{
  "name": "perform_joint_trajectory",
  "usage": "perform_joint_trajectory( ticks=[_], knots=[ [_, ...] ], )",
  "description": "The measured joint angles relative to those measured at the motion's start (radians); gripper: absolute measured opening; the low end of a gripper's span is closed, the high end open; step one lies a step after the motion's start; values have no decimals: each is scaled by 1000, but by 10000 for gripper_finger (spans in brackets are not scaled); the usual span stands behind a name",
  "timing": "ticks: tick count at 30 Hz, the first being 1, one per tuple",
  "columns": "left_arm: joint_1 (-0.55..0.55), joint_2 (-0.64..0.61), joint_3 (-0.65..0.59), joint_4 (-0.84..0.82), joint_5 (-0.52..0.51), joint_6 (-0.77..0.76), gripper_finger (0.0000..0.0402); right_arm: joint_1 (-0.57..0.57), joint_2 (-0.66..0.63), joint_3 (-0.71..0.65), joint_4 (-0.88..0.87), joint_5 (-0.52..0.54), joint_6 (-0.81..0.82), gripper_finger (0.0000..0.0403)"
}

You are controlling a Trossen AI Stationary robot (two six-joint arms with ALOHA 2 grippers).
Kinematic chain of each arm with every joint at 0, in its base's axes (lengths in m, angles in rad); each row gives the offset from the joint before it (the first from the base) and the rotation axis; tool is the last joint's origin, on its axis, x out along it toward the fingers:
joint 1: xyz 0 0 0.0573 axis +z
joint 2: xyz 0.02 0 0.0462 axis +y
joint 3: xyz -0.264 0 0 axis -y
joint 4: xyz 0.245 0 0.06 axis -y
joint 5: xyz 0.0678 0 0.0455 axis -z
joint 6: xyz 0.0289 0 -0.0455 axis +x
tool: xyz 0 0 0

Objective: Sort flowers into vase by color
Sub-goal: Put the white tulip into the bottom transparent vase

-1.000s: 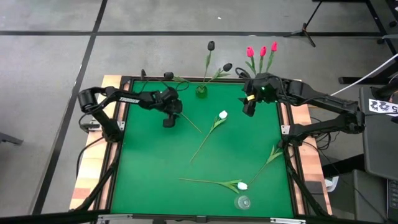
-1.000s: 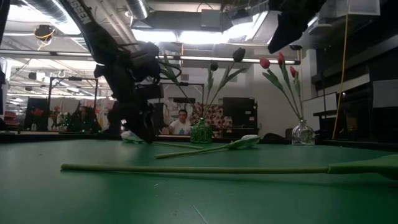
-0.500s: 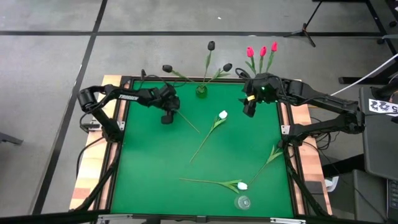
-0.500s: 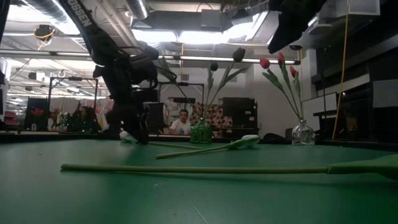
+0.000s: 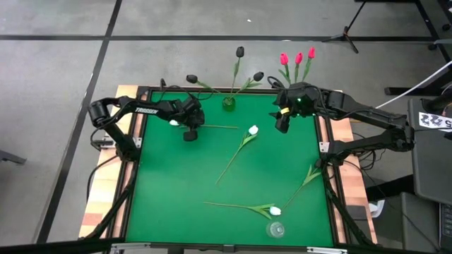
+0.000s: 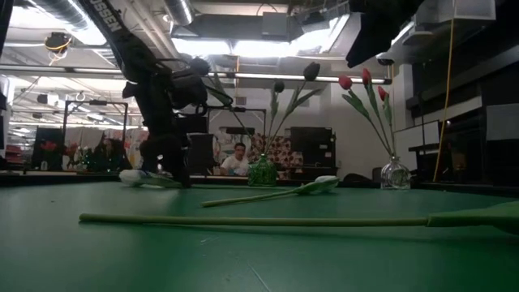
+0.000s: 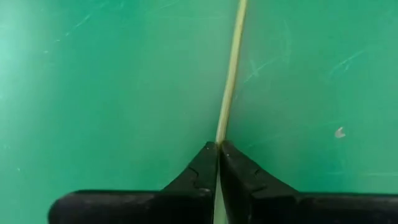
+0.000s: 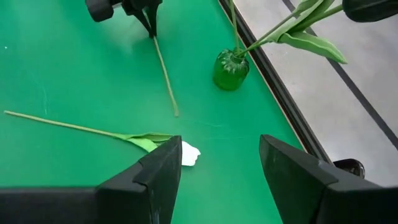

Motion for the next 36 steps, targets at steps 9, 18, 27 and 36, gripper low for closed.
perform_joint_trajectory(
  ticks=[9, 18, 27, 36],
  knots=[
    [-135, 4, 85, -89, 25, -98, 3, 1, 0, 0, 20, -53, 58, 215],
    [-303, 3, 170, -107, 26, -174, 1, 1, 6, 1, 46, -163, 70, 215],
    [-402, 3, 271, -121, 22, -196, 1, 126, 133, 2, 89, -217, 101, 215],
    [-422, 2, 287, -121, 7, -201, 1, 262, 306, 2, 284, -208, 95, 215]
  ],
)
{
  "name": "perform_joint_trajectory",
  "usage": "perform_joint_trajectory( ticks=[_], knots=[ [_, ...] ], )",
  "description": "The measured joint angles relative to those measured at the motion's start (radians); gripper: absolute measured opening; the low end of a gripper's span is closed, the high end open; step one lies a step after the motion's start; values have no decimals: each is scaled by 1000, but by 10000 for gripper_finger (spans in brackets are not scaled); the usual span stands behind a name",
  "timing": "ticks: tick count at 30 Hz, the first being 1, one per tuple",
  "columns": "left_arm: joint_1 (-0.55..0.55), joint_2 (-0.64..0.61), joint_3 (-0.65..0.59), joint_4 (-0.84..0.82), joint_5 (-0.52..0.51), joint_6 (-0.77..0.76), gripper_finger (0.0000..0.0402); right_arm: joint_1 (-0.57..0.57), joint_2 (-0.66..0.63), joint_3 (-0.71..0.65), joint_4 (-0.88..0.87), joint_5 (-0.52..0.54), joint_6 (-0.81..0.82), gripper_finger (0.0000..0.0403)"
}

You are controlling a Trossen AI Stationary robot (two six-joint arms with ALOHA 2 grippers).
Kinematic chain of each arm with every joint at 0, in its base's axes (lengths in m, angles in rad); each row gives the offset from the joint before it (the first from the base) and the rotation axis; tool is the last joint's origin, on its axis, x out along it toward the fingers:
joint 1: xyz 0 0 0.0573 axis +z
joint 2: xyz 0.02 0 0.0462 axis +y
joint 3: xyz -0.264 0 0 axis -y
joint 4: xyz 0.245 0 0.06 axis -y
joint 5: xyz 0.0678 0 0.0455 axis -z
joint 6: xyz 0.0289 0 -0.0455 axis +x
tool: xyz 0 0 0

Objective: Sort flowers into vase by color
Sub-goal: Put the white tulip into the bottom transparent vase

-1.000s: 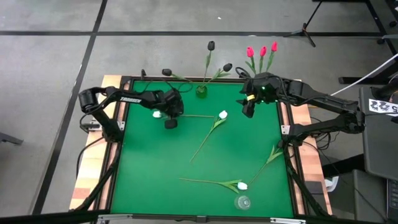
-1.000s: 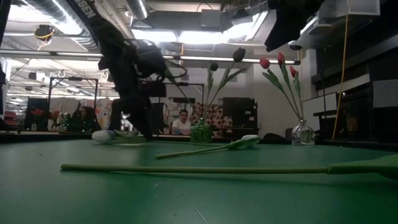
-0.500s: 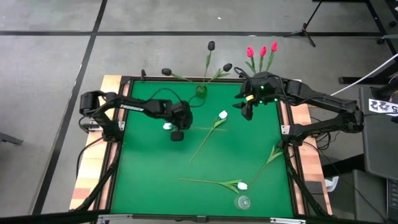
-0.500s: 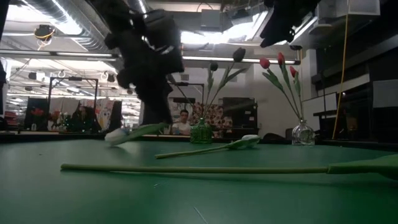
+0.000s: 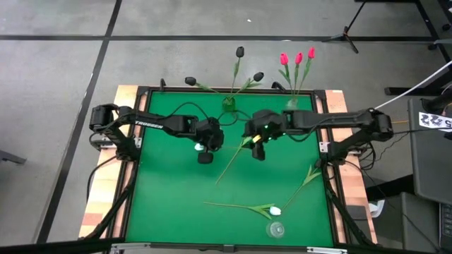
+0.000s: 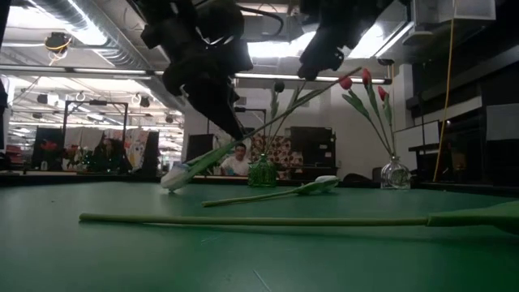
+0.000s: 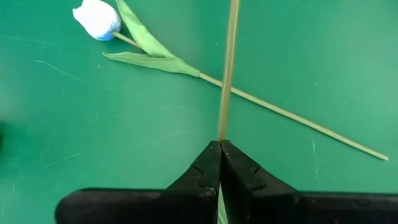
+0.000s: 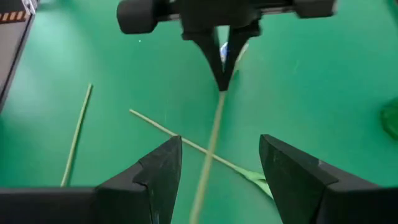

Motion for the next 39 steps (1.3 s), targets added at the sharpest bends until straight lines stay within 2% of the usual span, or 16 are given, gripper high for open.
perform_joint_trajectory(
  ticks=[5, 9, 19, 25, 29, 32, 39],
  knots=[
    [0, 0, 0, 20, -11, -25, 4, 2, 36, 0, 28, 0, 3, 215],
    [-10, 0, 0, 61, -3, -30, 24, 1, 68, 0, 24, -17, 17, 218],
    [-28, 0, 0, 51, 22, -44, 141, -1, 74, 0, 25, -26, 26, 248],
    [-25, -16, 0, -12, 13, -222, 194, 0, 172, -1, 64, -18, 26, 256],
    [-26, -83, 0, -123, 3, -286, 204, 0, 231, -1, 116, -27, 27, 253],
    [-29, -167, -1, -207, -48, -298, 205, 0, 256, -1, 165, -27, 35, 253],
    [-39, -396, 0, -237, -162, -371, 205, 19, 341, -2, 232, 26, 63, 253]
  ],
)
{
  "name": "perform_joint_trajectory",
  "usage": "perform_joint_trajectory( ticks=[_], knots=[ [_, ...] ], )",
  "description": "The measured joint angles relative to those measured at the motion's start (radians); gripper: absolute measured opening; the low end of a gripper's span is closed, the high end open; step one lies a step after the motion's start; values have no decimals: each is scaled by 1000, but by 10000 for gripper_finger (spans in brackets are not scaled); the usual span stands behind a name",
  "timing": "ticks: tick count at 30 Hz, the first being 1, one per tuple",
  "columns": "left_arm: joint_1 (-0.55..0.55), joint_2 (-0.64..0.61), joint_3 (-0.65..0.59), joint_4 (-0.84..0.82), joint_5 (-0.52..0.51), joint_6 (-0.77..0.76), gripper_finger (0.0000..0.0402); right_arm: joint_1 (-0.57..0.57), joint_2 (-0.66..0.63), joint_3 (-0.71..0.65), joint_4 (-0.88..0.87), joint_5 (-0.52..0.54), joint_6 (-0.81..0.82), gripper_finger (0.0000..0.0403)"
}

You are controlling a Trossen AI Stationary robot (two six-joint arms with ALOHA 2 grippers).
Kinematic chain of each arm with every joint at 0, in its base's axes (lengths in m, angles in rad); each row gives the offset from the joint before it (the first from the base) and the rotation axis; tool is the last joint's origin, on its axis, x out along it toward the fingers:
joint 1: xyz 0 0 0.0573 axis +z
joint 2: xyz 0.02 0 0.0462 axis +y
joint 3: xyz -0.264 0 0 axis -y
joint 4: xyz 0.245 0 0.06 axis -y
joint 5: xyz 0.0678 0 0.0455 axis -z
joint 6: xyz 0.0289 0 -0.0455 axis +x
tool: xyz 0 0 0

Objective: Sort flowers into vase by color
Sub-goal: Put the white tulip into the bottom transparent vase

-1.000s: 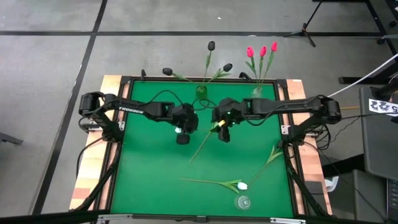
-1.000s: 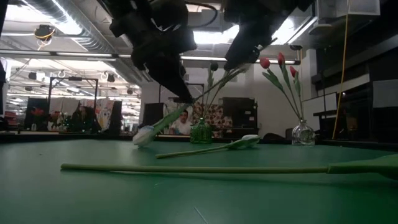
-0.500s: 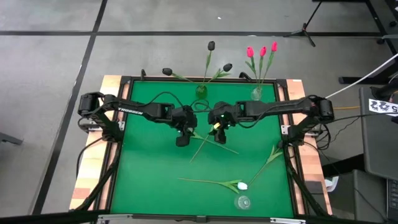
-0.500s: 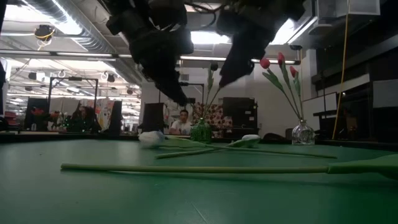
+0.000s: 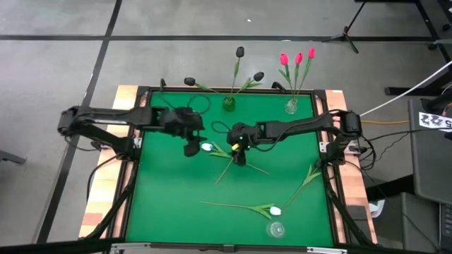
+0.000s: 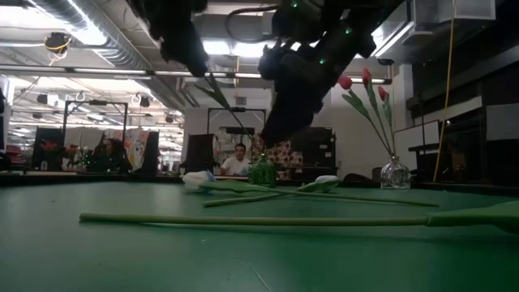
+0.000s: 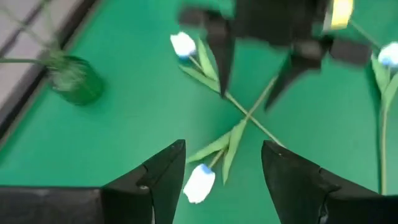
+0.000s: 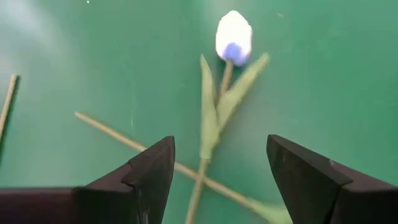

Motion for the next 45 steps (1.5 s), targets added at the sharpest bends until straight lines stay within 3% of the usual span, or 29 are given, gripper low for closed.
perform_joint_trajectory(
  ticks=[7, 13, 29, 33, 41, 45],
  knots=[
    [-32, -105, 0, 4, -80, -25, 205, 48, 79, -1, 35, 56, 44, 253],
    [-46, -116, -1, -15, -98, -41, 205, 35, 104, 0, 48, 123, 69, 253],
    [-54, -114, -2, -53, -104, -49, 205, 33, 197, 2, 59, 107, 93, 249],
    [-54, -114, -2, -54, -106, -49, 205, 32, 197, 2, 57, 107, 106, 201],
    [-54, -114, -2, -54, -107, -48, 205, 30, 196, 2, 52, 87, 145, 26],
    [-54, -114, -2, -54, -107, -47, 205, 30, 196, 2, 51, 69, 158, 17]
  ],
)
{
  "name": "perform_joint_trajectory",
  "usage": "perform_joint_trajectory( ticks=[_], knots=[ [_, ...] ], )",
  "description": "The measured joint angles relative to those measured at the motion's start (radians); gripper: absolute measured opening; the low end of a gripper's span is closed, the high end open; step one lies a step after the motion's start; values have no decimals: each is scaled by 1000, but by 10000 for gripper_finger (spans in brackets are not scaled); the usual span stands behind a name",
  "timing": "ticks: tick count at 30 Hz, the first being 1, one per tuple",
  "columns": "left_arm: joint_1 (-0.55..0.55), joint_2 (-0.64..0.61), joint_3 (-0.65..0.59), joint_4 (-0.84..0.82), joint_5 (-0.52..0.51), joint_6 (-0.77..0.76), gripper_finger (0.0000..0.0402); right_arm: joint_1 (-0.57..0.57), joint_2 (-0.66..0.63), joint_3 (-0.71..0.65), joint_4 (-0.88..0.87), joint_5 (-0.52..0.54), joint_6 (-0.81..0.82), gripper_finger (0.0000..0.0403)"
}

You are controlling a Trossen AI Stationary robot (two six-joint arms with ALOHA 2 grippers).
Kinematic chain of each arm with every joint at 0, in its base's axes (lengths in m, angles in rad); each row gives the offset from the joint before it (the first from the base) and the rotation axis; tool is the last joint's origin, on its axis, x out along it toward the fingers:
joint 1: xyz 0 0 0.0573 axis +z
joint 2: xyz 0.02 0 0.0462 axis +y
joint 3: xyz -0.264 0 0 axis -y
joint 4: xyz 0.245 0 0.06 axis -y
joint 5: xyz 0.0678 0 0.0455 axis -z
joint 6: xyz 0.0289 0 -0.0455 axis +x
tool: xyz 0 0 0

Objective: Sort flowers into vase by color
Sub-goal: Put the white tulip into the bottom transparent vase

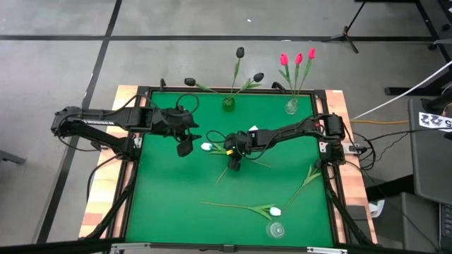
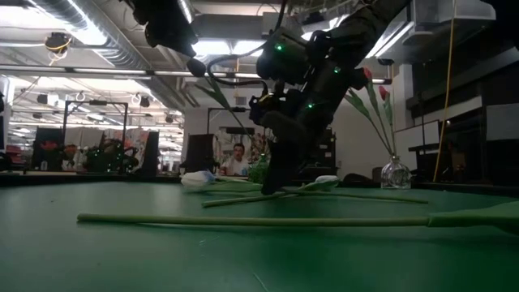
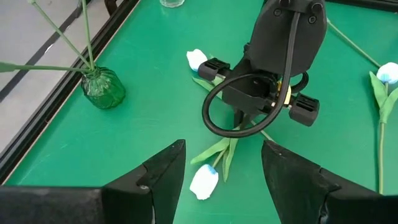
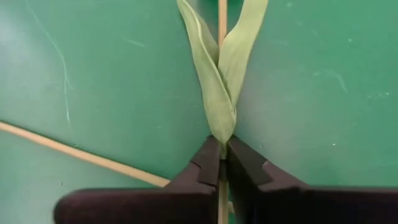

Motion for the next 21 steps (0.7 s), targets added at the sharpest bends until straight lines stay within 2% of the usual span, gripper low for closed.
perform_joint_trajectory(
  ticks=[9, 15, 21],
  knots=[
    [0, -7, 0, -10, 0, -1, 205, 4, -74, 14, -6, 20, 43, 12],
    [-1, -39, 0, 9, 0, -13, 205, 0, -206, 42, -1, 207, 63, 8],
    [-2, -108, 0, 21, 0, -32, 205, 11, -423, 22, 3, 433, 123, 5]
  ],
)
